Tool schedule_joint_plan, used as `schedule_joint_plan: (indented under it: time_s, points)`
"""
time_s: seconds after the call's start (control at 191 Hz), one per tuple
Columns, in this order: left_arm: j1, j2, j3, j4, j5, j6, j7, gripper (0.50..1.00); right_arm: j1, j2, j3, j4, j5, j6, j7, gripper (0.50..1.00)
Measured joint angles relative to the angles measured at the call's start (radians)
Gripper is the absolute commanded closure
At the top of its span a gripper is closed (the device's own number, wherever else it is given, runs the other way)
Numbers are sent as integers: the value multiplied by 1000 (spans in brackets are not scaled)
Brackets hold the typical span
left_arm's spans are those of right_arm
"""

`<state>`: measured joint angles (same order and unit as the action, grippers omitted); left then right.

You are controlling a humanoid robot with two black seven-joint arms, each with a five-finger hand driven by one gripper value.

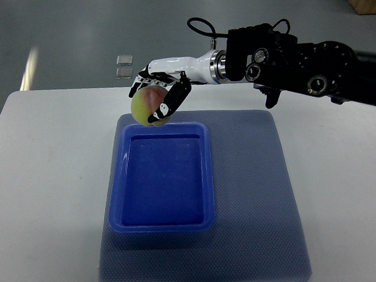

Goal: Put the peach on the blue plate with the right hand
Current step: 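Lower the peach into the blue tray with the right hand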

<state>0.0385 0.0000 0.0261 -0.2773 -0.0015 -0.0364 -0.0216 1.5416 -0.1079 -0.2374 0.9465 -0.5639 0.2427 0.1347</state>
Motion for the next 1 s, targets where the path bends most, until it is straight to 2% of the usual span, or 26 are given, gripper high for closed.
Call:
schedule_joint_plan:
  time_s: [0.142, 0.457, 0.551, 0.645, 0.687, 0.735, 0.74, 0.777, 0.824, 0.829, 0.918, 0.966, 0.971, 1.002]
  points:
    - [0, 0, 0, 1, 0, 0, 0, 500, -87, 97, -1, -67, -11, -7, 0, 969]
    - [0, 0, 1, 0, 0, 1, 1, 500, -220, 108, -2, -139, -77, -9, -2, 957]
    - [0, 0, 1, 0, 0, 1, 2, 500, -248, 108, -1, -142, -90, -9, -3, 928]
    - [0, 0, 2, 0, 0, 1, 2, 500, -268, 108, 0, -143, -94, -9, -3, 881]
    - [0, 0, 2, 0, 0, 1, 2, 500, -277, 108, 0, -144, -95, -9, -3, 844]
    - [0, 0, 2, 0, 0, 0, 2, 500, -286, 108, 1, -147, -96, -9, -3, 844]
    - [0, 0, 2, 0, 0, 0, 2, 500, -287, 108, 1, -147, -96, -9, -3, 820]
    - [0, 0, 2, 0, 0, 0, 2, 500, -294, 108, 1, -148, -97, -9, -3, 801]
    - [0, 0, 2, 0, 0, 0, 2, 500, -301, 108, 1, -150, -97, -8, -3, 801]
    - [0, 0, 2, 0, 0, 0, 2, 500, -302, 108, 1, -150, -97, -8, -3, 724]
    - [0, 0, 2, 0, 0, 0, 2, 500, -309, 108, 1, -153, -97, -8, -3, 685]
    - [0, 0, 2, 0, 0, 0, 2, 500, -311, 108, 2, -153, -97, -8, -3, 685]
    - [0, 0, 2, 0, 0, 0, 2, 500, -311, 108, 2, -153, -97, -8, -3, 634]
    - [0, 0, 2, 0, 0, 0, 2, 500, -312, 108, 3, -153, -97, -9, -3, 609]
